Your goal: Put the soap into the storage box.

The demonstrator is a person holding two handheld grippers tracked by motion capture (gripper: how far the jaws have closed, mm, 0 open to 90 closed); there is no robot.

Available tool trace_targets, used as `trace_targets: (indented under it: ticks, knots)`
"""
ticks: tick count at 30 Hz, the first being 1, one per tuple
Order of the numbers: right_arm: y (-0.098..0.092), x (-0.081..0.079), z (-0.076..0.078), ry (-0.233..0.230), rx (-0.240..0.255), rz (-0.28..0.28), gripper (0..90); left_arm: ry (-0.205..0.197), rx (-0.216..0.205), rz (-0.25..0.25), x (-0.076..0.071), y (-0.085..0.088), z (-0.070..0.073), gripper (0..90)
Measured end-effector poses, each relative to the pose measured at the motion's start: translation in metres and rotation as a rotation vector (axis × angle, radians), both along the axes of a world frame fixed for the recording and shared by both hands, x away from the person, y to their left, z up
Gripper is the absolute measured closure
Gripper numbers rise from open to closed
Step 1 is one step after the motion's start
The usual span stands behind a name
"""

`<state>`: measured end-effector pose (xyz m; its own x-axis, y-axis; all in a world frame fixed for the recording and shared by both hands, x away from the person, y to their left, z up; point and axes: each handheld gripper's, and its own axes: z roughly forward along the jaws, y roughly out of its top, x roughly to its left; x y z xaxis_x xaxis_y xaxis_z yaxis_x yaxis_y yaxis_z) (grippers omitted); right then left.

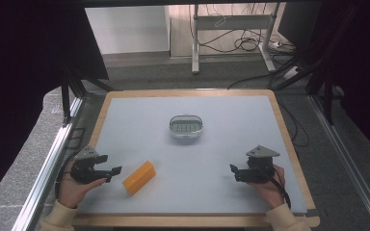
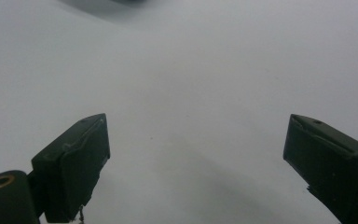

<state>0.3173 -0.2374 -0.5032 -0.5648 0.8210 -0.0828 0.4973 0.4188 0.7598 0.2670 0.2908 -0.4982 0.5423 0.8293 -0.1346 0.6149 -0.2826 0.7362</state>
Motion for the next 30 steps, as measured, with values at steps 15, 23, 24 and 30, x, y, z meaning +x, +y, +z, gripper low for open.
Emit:
trace_targets:
  ticks: [15,23,24,30]
  knots:
    - [-0.004,0.0,0.001,0.007,0.047,-0.007,9.2,0.052,0.035,-0.032,-0.002,-0.006,0.019,23.4]
    - [-0.003,0.0,-0.003,0.011,0.027,0.015,9.3,0.087,0.05,-0.038,0.002,-0.015,0.032,23.4]
    - [-0.003,0.0,-0.003,0.012,0.028,0.016,9.3,0.086,0.051,-0.044,0.003,-0.017,0.034,23.4]
    - [-0.003,-0.003,-0.005,0.004,0.039,0.032,10.0,0.073,0.039,-0.064,0.001,-0.023,0.043,23.5]
